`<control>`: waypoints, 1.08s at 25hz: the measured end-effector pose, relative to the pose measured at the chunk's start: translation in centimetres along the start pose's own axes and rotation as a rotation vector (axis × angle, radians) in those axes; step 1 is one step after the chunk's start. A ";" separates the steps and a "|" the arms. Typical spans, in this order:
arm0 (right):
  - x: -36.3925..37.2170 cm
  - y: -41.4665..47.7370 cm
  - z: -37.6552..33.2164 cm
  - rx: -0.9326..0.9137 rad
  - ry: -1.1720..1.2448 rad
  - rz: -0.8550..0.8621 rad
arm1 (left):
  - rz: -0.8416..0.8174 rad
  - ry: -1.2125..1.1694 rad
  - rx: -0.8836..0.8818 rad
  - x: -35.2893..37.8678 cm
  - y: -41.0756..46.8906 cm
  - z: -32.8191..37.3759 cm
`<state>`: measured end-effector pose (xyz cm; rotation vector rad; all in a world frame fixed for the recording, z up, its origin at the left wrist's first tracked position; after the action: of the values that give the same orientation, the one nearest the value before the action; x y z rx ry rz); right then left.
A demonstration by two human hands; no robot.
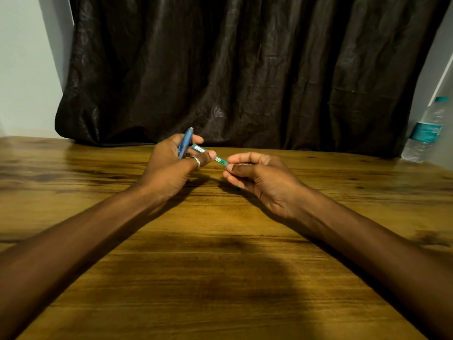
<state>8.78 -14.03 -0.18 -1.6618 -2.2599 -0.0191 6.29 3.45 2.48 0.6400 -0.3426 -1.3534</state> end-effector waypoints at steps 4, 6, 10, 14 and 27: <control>0.3 -0.2 0.2 0.012 0.004 -0.031 | -0.012 0.040 0.026 0.1 0.0 0.3; 0.5 -0.2 0.4 0.017 0.019 -0.039 | -0.021 0.057 0.042 0.2 0.0 0.4; 0.4 -0.3 0.4 0.042 0.047 -0.051 | -0.052 0.062 0.062 0.5 -0.1 0.5; 0.5 -0.4 0.4 0.053 0.068 -0.059 | -0.045 0.045 0.049 0.5 -0.1 0.5; 0.1 -0.3 0.4 0.038 -0.010 -0.023 | -0.002 -0.047 -0.031 0.3 -0.2 -0.7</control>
<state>8.42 -13.96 -0.45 -1.6204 -2.2722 0.0259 6.63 3.33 1.77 0.5835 -0.3585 -1.3748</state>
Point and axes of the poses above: each hand's wrist, its own y-axis towards the middle knuckle, its own x-axis out of the palm, z = x × y, the point moved 9 cm from there along y, towards the middle knuckle, and after that the axes turned 15 degrees about x, right-handed, at the moved point
